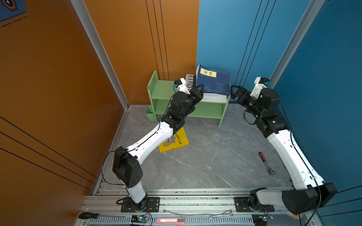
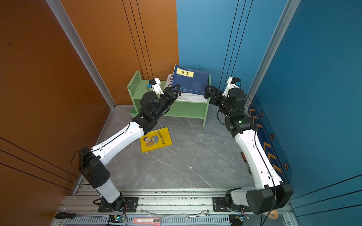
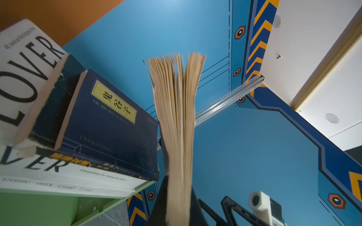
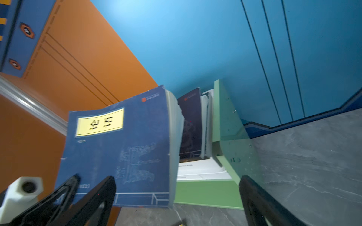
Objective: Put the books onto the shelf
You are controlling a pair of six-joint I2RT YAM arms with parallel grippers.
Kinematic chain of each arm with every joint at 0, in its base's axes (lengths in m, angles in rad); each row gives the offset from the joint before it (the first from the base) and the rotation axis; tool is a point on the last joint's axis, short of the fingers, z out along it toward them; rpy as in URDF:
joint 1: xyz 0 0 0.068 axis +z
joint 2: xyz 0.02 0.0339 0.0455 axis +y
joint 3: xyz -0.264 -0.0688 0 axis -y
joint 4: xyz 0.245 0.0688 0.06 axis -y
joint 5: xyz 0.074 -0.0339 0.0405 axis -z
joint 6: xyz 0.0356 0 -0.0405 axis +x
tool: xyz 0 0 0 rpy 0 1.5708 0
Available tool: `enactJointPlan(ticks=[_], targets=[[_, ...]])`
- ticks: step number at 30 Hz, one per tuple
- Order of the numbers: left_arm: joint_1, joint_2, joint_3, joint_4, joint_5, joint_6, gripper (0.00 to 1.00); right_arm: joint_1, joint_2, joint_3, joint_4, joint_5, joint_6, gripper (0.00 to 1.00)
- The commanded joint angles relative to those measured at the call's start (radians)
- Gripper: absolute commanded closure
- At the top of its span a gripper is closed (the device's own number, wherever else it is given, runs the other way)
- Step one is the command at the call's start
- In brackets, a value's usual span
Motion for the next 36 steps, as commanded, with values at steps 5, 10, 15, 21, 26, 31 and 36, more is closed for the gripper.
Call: enactJointPlan(ticks=[5,10,15,21,26,31,36], targets=[[0.030,0.081,0.178,-0.046,-0.001,-0.068,1.00,-0.029,0.090,0.072,0.053,0.007,-0.008,0.00],[0.044,0.133,0.257,-0.109,0.024,-0.072,1.00,-0.042,0.132,0.101,0.081,-0.035,-0.004,0.00],[0.064,0.189,0.328,-0.146,0.074,-0.099,1.00,-0.055,0.174,0.126,0.087,-0.055,0.023,0.00],[0.076,0.226,0.359,-0.164,0.098,-0.123,1.00,-0.076,0.211,0.148,0.103,-0.082,0.053,0.00],[0.084,0.232,0.358,-0.170,0.111,-0.127,1.00,-0.080,0.239,0.166,0.096,-0.091,0.066,0.00],[0.091,0.236,0.357,-0.181,0.120,-0.132,1.00,-0.080,0.257,0.174,0.098,-0.101,0.075,0.00],[0.090,0.249,0.364,-0.185,0.124,-0.139,1.00,-0.077,0.268,0.176,0.103,-0.106,0.077,0.00]])
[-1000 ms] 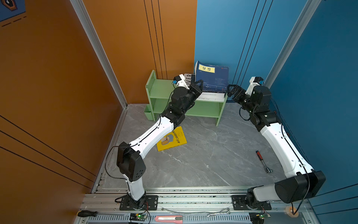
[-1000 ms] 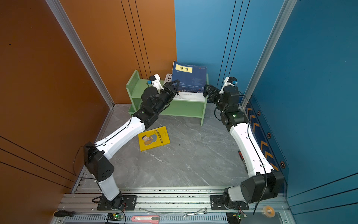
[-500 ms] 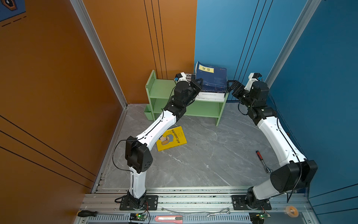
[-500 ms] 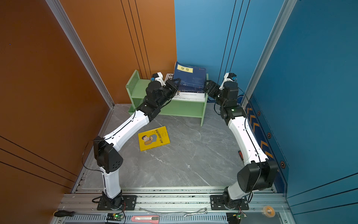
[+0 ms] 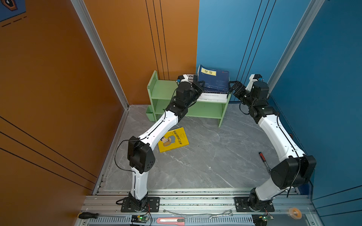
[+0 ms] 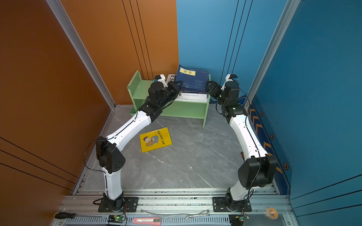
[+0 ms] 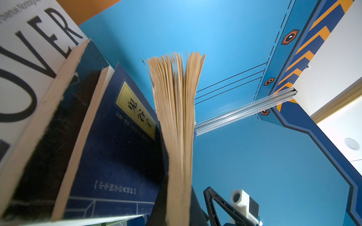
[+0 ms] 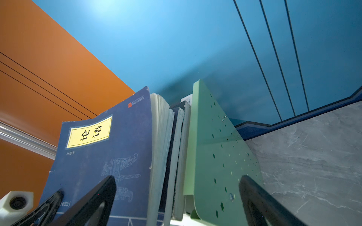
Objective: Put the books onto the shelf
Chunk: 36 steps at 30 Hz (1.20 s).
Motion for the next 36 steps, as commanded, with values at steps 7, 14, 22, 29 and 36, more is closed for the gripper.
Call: enactJointPlan(ticks=[7,14,22,29,36], targets=[[0.010,0.019,0.056,0.011,0.027,-0.009,1.00,0.007,0.038,0.033,0.035,-0.013,0.000,0.00],[0.011,0.020,0.056,0.010,0.016,-0.005,1.00,0.012,0.053,0.036,0.032,-0.007,-0.008,0.00],[0.017,0.023,0.053,0.001,0.011,-0.005,1.00,0.025,0.069,0.040,0.014,0.012,-0.045,0.00],[0.020,0.028,0.061,-0.003,0.016,-0.010,1.00,0.032,0.084,0.040,0.001,0.029,-0.066,0.00],[0.016,0.047,0.098,-0.037,0.029,0.010,1.00,0.033,0.099,0.044,-0.009,0.046,-0.078,0.00]])
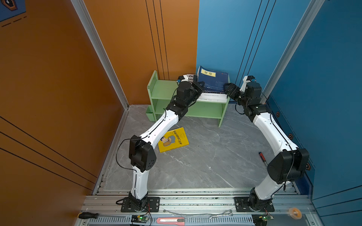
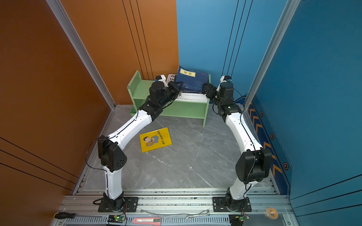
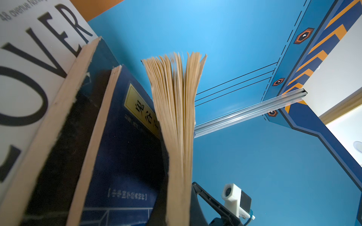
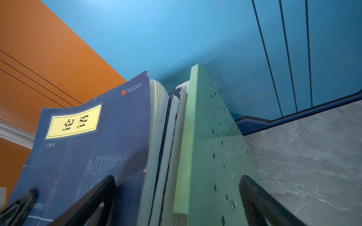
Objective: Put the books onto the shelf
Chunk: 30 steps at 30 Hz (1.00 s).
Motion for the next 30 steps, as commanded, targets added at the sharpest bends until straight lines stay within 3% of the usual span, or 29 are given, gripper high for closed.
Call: enactJointPlan(ticks=[1,6,20,30], targets=[[0.005,0.015,0.059,0.003,0.019,0.012,1.00,0.006,0.028,0.035,-0.025,0.030,-0.028,0.00],[0.007,0.024,0.063,0.006,0.021,-0.002,1.00,0.011,0.035,0.023,-0.037,0.052,-0.043,0.02],[0.028,-0.026,0.015,0.002,-0.024,0.014,0.66,0.013,0.028,-0.004,-0.056,0.109,-0.074,0.05],[0.069,-0.134,-0.131,0.046,-0.081,0.031,0.62,0.016,0.010,-0.001,-0.052,0.091,-0.079,0.05]])
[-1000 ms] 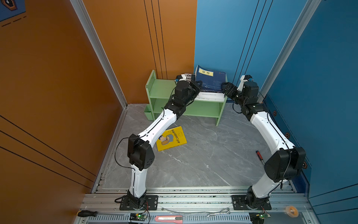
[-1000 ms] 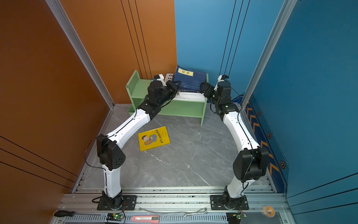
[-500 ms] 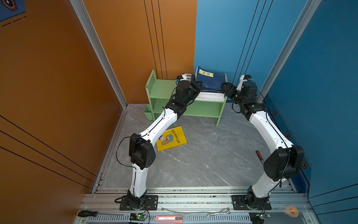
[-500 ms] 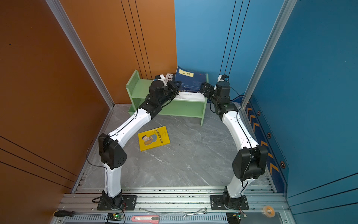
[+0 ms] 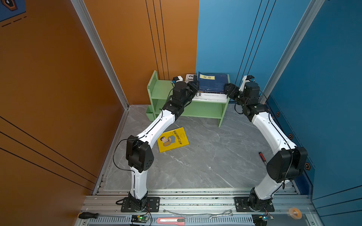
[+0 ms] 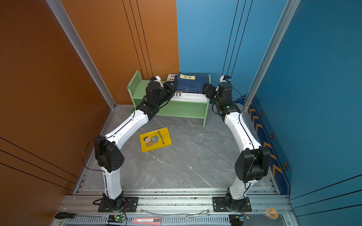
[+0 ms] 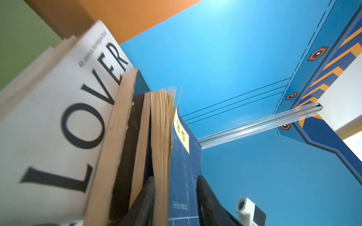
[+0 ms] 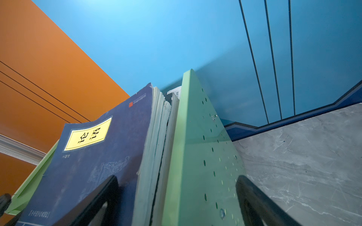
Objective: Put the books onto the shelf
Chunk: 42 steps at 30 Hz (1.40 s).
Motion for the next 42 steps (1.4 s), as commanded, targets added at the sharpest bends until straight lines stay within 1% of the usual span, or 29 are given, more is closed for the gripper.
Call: enactJointPlan(ticks=[1,4,8,11,13,17,22,24,29,31,33,35,38,41,42], targets=[[0.016,-0.084,-0.047,0.055,-0.053,0.036,0.62,0.005,-0.012,-0.010,-0.051,0.015,-0.032,0.05],[0.019,-0.130,-0.095,0.077,-0.076,0.082,0.61,0.008,-0.021,-0.004,-0.051,0.003,-0.031,0.05],[0.027,-0.183,-0.161,0.124,-0.066,0.130,0.60,0.017,-0.035,-0.005,-0.050,0.000,-0.031,0.04],[0.028,-0.225,-0.207,0.127,-0.046,0.188,0.55,0.017,-0.052,0.009,-0.052,0.002,-0.058,0.02],[0.027,-0.260,-0.242,0.128,-0.026,0.228,0.50,0.016,-0.065,0.023,-0.044,-0.018,-0.089,0.01],[0.028,-0.356,-0.348,0.109,-0.004,0.310,0.43,0.015,-0.108,0.035,0.005,-0.045,-0.153,0.00],[0.026,-0.518,-0.523,0.071,-0.035,0.378,0.37,0.016,-0.159,0.069,-0.020,-0.052,-0.165,0.00],[0.020,-0.594,-0.587,0.010,-0.086,0.402,0.35,0.025,-0.196,0.057,-0.045,-0.045,-0.153,0.00],[0.011,-0.789,-0.747,-0.225,-0.264,0.428,0.31,0.064,-0.325,-0.053,-0.105,-0.051,-0.127,0.00],[0.009,-0.847,-0.804,-0.292,-0.315,0.428,0.27,0.087,-0.382,-0.116,-0.119,-0.048,-0.117,0.00],[0.012,-0.887,-0.861,-0.356,-0.344,0.423,0.23,0.113,-0.436,-0.181,-0.134,-0.036,-0.100,0.00],[0.018,-0.910,-0.918,-0.394,-0.364,0.409,0.22,0.151,-0.491,-0.247,-0.148,-0.001,-0.069,0.00],[0.039,-0.915,-0.981,-0.452,-0.364,0.379,0.19,0.223,-0.581,-0.375,-0.130,0.051,-0.032,0.00],[0.077,-0.906,-1.054,-0.454,-0.318,0.333,0.19,0.288,-0.635,-0.483,-0.125,0.091,-0.009,0.00],[0.091,-0.902,-1.080,-0.443,-0.293,0.314,0.19,0.301,-0.640,-0.507,-0.137,0.087,-0.002,0.00]])
